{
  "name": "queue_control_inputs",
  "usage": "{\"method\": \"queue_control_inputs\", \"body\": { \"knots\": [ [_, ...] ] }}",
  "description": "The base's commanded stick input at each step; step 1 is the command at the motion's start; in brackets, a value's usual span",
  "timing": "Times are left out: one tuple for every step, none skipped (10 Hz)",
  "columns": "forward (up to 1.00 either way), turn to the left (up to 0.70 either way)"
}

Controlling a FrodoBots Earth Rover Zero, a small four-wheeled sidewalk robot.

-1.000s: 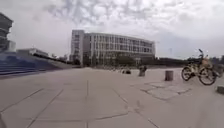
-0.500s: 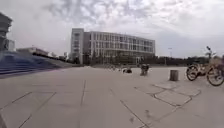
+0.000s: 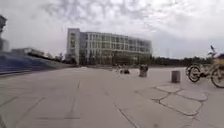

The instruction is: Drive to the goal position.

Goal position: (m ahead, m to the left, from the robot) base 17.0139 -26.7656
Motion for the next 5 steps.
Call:
{"method": "queue_control_inputs", "body": {
  "knots": [
    [0.70, 0.00],
    [0.70, -0.01],
    [0.70, -0.08],
    [0.70, -0.34],
    [0.70, -0.34]
  ]
}}
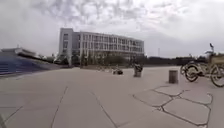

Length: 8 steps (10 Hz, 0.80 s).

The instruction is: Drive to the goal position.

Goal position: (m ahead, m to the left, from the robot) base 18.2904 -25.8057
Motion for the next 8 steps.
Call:
{"method": "queue_control_inputs", "body": {
  "knots": [
    [0.70, -0.34],
    [0.70, 0.00],
    [0.70, 0.00],
    [0.70, 0.00],
    [0.70, 0.00],
    [0.70, 0.00],
    [0.70, 0.00],
    [0.70, 0.00]
  ]
}}
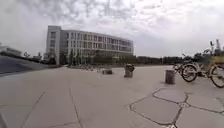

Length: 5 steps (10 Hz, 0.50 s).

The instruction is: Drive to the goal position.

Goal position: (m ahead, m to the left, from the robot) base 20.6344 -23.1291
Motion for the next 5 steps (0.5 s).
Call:
{"method": "queue_control_inputs", "body": {
  "knots": [
    [0.70, 0.00],
    [0.70, -0.08],
    [0.70, -0.26],
    [0.70, -0.34],
    [0.70, -0.34]
  ]
}}
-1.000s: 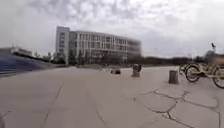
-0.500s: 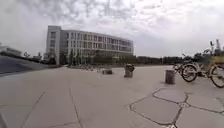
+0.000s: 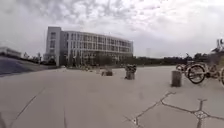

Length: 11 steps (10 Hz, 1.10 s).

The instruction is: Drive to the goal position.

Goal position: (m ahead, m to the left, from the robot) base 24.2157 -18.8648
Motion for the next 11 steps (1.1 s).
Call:
{"method": "queue_control_inputs", "body": {
  "knots": [
    [0.70, -0.34],
    [0.70, -0.34],
    [0.70, -0.31],
    [0.70, -0.07],
    [0.70, 0.00],
    [0.70, 0.00],
    [0.70, 0.00],
    [0.70, 0.00],
    [0.70, 0.00],
    [0.70, 0.00],
    [0.70, 0.00]
  ]
}}
